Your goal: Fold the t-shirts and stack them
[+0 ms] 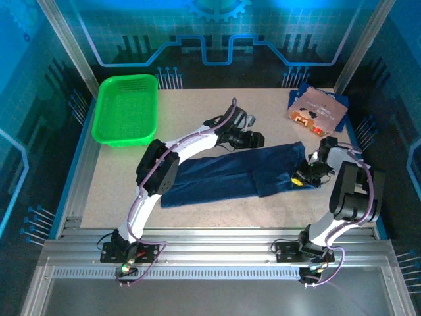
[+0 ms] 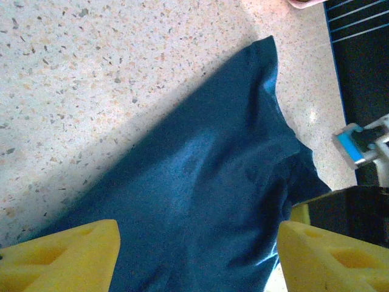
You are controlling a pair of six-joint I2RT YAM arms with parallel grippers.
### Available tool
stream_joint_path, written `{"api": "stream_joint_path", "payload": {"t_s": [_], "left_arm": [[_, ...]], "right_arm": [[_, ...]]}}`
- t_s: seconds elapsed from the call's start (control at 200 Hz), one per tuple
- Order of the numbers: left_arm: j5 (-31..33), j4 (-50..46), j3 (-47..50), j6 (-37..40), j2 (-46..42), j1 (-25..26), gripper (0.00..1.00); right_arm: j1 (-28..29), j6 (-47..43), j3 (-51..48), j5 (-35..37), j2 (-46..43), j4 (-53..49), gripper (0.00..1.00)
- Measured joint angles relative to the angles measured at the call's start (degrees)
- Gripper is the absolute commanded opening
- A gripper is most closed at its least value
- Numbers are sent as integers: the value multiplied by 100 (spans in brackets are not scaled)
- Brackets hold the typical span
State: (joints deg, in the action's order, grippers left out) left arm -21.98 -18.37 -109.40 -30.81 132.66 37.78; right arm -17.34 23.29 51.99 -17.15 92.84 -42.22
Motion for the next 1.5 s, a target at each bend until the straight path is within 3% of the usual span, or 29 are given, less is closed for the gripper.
{"api": "stream_joint_path", "payload": {"t_s": [0.295,0.63,0.76,0.905,1.081,1.221,1.501], "left_arm": [[138,-350,-83,-186,396,0,68],[260,-483,-57,-229,450,-11,68],[225,-466,98,-238,157,-22,70],[201,-448,448,-254,-745,-48,72],[361,-378,1364,-258,-2457,-164,72],[595,-374,2649,-385,-3574,-354,72],[1027,-584,5342,-975,-4352,-461,71]], "right_arm": [[-138,116,4,341,-485,-522,4],[-164,380,33,345,-9,-531,46],[-164,363,476,487,-295,-800,54],[-162,286,1106,487,-737,-881,58],[-7,-68,1829,428,-136,-828,58],[146,-297,2127,415,601,-691,57],[247,-518,2603,315,1624,-330,51]]}}
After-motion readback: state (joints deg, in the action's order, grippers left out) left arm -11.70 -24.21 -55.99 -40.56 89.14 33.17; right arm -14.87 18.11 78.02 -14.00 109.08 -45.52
